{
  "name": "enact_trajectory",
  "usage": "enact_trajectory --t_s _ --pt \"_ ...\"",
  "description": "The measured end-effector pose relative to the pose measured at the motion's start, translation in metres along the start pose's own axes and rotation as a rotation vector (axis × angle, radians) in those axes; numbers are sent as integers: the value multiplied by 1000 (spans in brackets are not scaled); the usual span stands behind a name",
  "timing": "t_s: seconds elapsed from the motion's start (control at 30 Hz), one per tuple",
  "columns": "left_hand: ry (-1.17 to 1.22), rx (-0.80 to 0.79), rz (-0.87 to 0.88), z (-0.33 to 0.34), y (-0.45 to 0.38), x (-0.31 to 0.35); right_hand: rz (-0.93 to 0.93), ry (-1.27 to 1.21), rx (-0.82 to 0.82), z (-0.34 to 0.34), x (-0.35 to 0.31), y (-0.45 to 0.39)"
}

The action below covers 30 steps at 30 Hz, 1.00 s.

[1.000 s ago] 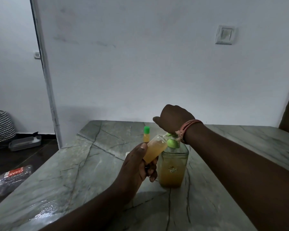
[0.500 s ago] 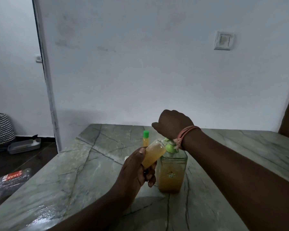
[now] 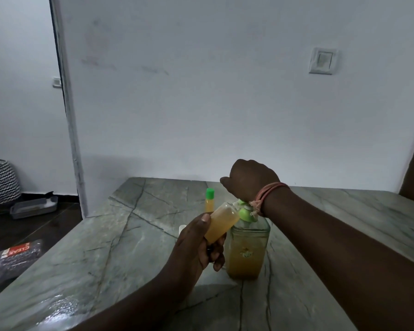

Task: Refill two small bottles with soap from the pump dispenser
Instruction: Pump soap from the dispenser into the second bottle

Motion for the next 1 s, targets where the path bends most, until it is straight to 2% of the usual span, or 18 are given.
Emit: enact_trajectory --t_s 0.17,0.4,0.6,0.7,0.83,1.0 --pt "-9 -11 12 1 3 2 -67 43 -22 -9 -7 -5" --pt "5 -16 1 0 0 0 91 -108 -16 6 12 0" --pt "1 -17 8 1 3 2 -10 13 -36 -5 0 0" --pt "-12 -20 16 -1 1 0 -45 40 4 -8 -3 -4" --pt "-14 -25 7 -1 -1 -3 8 -6 76 -7 -3 0" --pt "-5 -20 14 -1 -2 -1 5 20 81 -9 -4 2"
Point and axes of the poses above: each hand's wrist, its own y-axis away from the middle knuckle, its own z-axis out of the palm, x = y × z, the point moved 8 cm from there along -y, towards the middle knuckle, and after that the axes turned 11 degrees about x, right-handed, at the moved point
